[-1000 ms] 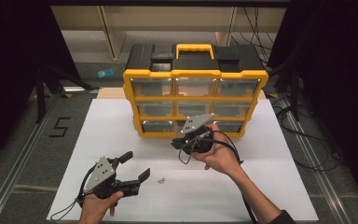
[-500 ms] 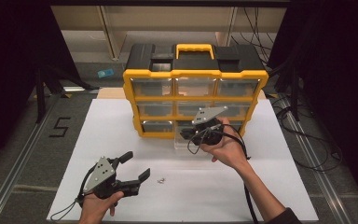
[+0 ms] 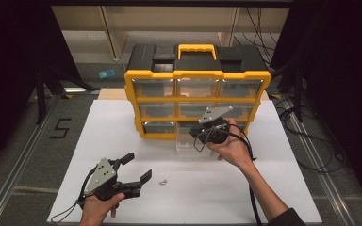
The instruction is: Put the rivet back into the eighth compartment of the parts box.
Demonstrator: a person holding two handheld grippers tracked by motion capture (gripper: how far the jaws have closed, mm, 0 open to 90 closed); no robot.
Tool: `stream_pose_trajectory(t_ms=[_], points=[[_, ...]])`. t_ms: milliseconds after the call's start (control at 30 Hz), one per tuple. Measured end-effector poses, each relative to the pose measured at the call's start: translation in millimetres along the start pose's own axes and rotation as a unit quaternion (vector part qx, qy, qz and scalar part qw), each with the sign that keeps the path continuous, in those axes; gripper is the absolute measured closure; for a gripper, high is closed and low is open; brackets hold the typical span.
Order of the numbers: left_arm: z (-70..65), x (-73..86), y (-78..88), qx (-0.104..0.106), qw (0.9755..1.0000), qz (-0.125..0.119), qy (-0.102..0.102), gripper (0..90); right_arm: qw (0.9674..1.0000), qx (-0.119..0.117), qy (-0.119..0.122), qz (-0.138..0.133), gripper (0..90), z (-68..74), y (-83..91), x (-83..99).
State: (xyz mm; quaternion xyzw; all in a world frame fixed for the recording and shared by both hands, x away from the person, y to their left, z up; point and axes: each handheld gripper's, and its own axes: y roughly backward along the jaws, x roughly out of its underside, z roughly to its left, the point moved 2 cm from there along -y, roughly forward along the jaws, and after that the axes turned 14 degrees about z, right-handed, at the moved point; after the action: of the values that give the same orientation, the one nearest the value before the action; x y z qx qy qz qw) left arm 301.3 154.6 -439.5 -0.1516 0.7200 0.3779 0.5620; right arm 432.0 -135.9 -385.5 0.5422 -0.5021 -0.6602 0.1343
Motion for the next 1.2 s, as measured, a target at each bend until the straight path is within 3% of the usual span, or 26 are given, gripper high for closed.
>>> stream_pose_trajectory(t_ms=[300, 367, 467, 700, 933, 1200], points=[[-0.1, -0.1, -0.6, 0.003, 1.0, -0.005, 0.001, 16.0, 0.9999, 0.005, -0.007, 0.012, 81.3, -6.0, -9.5, 6.2], [0.0, -0.2, -0.3, 0.002, 1.0, -0.003, 0.0, 15.9, 0.9998, 0.005, -0.018, 0.011, 74.8, -5.3, -12.0, 6.9], [-0.1, -0.2, -0.5, 0.003, 1.0, -0.004, 0.001, 16.0, 0.9996, 0.013, -0.024, 0.01, 57.6, -2.3, -10.3, 3.8], [-0.2, -0.3, 0.6, -0.001, 1.0, -0.001, 0.001, 16.0, 0.9996, 0.008, -0.018, -0.02, 39.4, 11.0, -2.0, -7.8], [0.1, -0.4, 0.5, 0.0, 1.0, -0.003, 0.0, 16.0, 0.999, -0.009, 0.016, -0.041, 33.9, 30.7, 4.7, -18.6], [0.0, -0.5, 0.9, 0.0, 1.0, -0.003, 0.0, 16.0, 0.9975, -0.034, 0.055, -0.028, 32.4, 52.9, 3.1, -24.4]])
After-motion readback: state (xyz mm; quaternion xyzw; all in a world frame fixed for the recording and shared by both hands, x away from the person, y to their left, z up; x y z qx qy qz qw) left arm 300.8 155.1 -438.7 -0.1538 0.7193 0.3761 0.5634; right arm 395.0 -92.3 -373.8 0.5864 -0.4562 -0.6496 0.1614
